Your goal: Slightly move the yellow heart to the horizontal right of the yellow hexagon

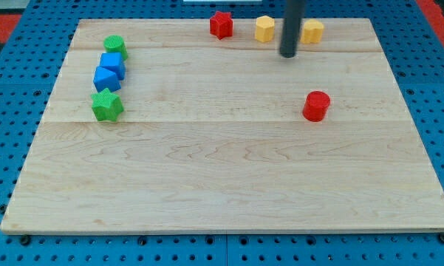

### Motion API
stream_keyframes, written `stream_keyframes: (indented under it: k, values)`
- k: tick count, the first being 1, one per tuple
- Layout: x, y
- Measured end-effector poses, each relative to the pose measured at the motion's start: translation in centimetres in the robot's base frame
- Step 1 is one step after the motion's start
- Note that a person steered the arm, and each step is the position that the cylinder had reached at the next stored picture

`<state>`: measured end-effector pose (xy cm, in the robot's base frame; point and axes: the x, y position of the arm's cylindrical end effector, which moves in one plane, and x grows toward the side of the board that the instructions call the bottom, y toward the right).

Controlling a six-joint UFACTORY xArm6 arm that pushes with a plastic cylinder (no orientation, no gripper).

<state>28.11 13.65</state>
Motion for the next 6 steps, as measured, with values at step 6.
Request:
stream_keyframes:
  k: [6]
  values:
    - [-4.0, 5.2]
